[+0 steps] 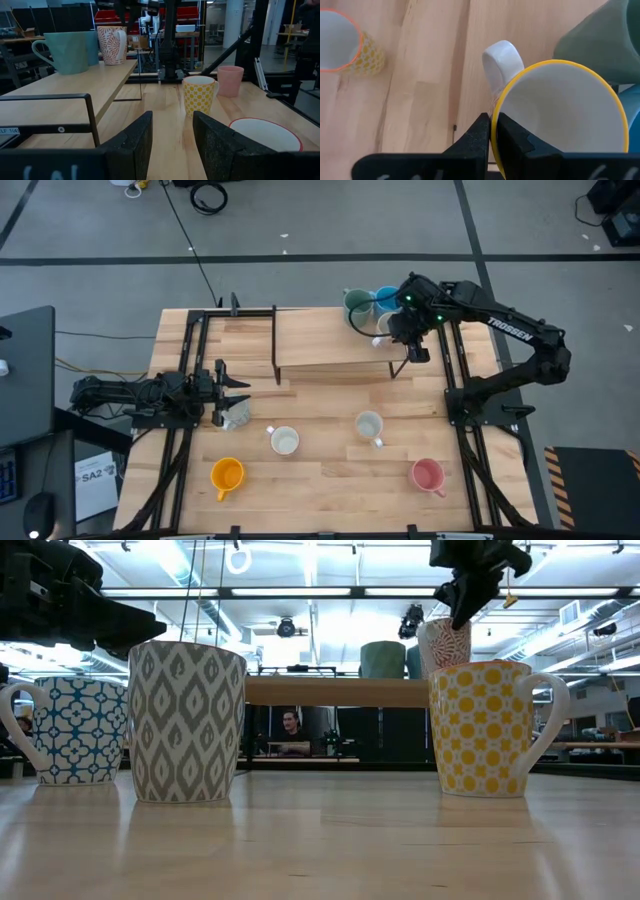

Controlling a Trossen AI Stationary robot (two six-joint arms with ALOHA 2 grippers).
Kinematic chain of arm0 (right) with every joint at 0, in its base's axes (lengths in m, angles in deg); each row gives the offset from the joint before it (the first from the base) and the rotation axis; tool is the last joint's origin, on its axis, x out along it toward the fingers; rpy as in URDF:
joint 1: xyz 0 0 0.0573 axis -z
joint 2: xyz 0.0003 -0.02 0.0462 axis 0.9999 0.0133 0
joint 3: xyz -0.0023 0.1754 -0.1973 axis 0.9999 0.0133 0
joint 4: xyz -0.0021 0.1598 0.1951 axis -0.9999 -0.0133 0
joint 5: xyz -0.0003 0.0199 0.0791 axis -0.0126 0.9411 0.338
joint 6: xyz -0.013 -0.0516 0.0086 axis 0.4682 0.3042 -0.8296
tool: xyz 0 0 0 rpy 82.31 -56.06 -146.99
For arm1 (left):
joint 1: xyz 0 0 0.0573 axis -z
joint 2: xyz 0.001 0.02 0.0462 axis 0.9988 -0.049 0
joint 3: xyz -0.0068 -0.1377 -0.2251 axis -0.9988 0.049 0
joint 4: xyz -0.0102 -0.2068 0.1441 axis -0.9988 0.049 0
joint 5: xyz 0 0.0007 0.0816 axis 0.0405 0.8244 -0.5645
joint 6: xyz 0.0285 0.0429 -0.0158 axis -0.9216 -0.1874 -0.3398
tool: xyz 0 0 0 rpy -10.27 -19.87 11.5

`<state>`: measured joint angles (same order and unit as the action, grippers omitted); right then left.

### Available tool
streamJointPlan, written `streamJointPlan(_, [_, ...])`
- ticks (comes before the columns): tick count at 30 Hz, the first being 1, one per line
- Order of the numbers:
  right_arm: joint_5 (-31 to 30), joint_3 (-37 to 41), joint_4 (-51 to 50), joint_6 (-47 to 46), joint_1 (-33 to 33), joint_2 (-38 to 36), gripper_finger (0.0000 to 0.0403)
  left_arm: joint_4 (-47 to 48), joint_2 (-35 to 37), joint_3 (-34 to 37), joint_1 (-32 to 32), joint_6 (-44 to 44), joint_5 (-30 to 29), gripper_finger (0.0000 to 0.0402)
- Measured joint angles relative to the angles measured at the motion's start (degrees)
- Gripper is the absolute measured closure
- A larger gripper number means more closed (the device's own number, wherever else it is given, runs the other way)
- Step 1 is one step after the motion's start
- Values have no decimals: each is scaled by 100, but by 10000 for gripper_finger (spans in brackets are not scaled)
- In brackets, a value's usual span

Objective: Place coffee mugs
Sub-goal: Put the white-orange mug on the shelf

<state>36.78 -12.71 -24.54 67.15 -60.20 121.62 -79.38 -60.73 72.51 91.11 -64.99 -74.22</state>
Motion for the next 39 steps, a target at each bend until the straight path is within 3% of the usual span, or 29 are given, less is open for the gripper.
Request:
streamJointPlan(21, [-195, -13, -10, -39, 0, -6, 364, 0, -2, -1, 2, 0, 0, 253])
streamJointPlan(39, [-465, -26, 78, -352, 0, -17, 299, 0, -2, 0, 2, 0, 0, 253])
